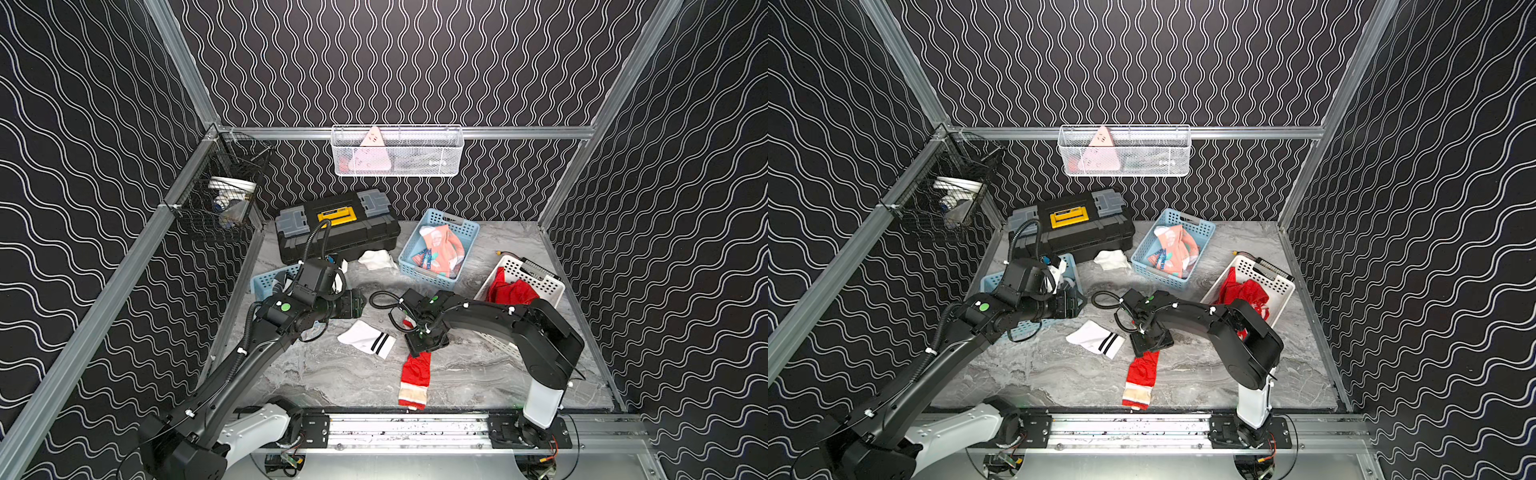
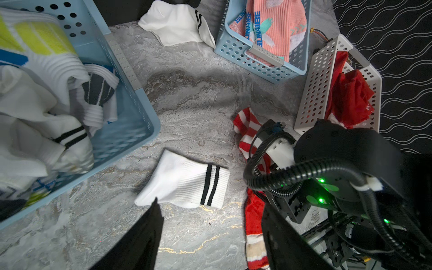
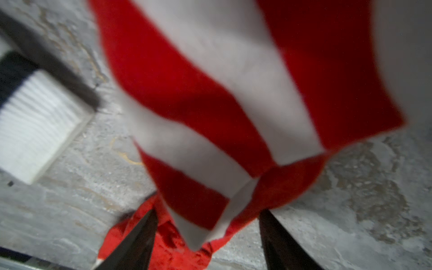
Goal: Sort the socks into the basket by color
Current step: Pick up the sock at the center of the board.
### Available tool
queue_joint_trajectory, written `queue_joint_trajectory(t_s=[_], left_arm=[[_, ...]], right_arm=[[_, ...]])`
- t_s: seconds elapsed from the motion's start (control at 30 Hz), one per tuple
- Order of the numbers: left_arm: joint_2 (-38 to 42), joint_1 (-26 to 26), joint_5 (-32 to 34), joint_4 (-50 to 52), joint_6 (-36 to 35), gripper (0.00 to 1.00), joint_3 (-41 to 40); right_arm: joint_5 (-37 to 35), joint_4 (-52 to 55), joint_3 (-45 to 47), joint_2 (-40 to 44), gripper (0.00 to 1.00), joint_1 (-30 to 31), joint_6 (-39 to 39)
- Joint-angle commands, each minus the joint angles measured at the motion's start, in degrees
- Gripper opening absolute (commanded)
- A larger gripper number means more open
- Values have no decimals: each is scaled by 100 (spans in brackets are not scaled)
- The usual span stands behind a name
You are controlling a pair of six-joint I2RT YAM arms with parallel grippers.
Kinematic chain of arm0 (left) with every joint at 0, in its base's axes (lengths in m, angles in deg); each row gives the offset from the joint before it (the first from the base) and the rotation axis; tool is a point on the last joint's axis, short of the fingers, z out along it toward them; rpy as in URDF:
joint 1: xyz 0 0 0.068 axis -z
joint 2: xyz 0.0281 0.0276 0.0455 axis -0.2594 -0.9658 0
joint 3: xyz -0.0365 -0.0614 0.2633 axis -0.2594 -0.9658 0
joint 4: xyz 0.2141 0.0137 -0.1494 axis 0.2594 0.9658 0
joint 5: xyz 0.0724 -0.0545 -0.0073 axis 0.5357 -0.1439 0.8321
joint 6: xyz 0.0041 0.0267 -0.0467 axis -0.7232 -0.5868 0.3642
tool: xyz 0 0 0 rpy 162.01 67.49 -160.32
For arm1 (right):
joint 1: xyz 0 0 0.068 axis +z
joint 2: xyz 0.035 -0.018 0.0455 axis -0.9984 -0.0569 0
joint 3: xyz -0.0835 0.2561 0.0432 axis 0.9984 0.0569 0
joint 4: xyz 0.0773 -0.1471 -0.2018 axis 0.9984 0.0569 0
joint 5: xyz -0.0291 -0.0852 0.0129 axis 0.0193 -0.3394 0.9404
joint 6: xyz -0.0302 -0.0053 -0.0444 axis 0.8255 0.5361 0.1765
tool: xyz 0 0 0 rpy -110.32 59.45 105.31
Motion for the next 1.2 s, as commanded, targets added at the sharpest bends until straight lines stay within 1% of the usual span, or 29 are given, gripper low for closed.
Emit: queue_joint_trajectory(t_s=[0.0, 0.1, 0.23, 0.33, 0.5, 0.7, 0.83, 1.0, 1.17], left_arm=[[17, 8, 48, -13, 13, 71, 31], [6, 13, 44, -5, -13, 71, 50], [-18, 13, 41, -22, -31, 71, 68], [-34, 11, 17, -41, -40, 71, 88], [-38, 9, 32, -48, -70, 71, 107], [-37, 12, 37, -36, -119, 71, 121], [-43, 10, 23, -83, -112, 71, 101], [-64, 12, -10, -158, -117, 71, 96], [-123, 13, -22, -218, -128, 71, 129]], right_arm=[[-166, -57, 72, 9, 53, 11, -142], [-166, -38, 90, 83, 37, 9, -171], [-157, 29, 39, 167, 19, 8, -171], [-106, 104, -29, 293, 11, -1, -173], [-103, 282, -237, 621, 1, -2, -158], [-39, 579, -528, 1040, 0, -32, -150], [131, 622, -603, 1423, 0, -125, -190], [195, 708, -744, 1852, 0, -300, -204], [353, 884, -929, 2178, 0, -604, -159]])
